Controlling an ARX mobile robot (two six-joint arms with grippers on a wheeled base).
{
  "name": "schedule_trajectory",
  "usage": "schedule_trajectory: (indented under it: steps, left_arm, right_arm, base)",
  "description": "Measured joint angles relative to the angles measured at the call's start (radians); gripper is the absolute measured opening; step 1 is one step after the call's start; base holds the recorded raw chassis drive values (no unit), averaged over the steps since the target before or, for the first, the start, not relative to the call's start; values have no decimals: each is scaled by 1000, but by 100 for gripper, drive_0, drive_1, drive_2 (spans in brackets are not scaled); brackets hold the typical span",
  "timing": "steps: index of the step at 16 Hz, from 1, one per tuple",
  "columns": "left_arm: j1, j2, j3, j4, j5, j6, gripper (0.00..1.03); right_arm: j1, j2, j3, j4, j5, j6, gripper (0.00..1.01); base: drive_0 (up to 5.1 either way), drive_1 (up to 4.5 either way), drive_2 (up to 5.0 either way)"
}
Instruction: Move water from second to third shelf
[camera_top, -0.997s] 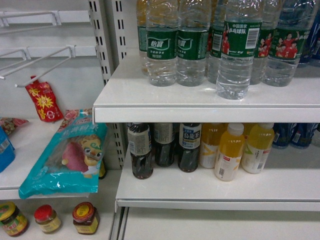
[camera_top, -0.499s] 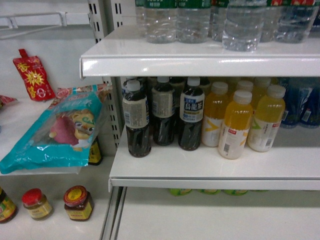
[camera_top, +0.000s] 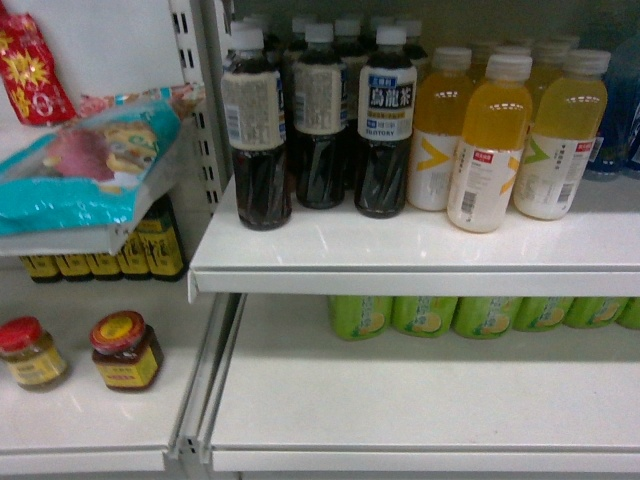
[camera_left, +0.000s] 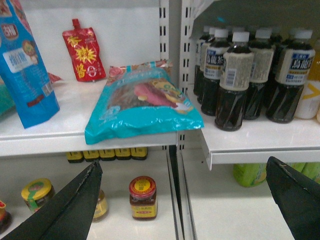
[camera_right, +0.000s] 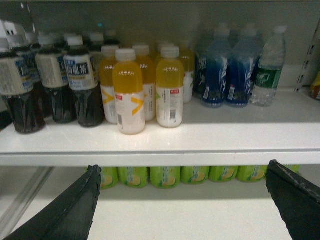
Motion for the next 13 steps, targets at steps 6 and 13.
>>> schedule_trajectory:
  steps: [6,13]
  left_arm:
    - [0,0,0,-3,-1,0,98]
    - [0,0,0,-2,-1,0,98]
  right_arm:
    - [0,0,0,-2,-1,-2,98]
    - [0,0,0,-2,-1,-2,98]
  base:
    - [0,0,0]
    - [0,0,0]
